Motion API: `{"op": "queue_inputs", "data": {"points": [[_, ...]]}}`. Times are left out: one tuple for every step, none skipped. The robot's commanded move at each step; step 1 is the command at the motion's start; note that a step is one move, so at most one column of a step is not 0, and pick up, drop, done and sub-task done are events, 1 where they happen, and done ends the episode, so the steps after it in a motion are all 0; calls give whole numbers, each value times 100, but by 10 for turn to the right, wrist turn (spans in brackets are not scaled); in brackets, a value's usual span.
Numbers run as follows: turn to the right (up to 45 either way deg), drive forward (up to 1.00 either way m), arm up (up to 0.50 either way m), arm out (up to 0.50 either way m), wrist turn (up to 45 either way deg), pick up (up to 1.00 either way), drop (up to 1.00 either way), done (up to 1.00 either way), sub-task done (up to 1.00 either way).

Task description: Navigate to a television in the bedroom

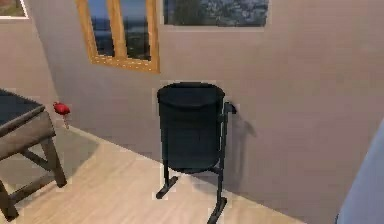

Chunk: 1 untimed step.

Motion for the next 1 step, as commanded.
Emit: {"op": "queue_inputs", "data": {"points": [[-450,0,0,0,0,0,0,0,0]]}}
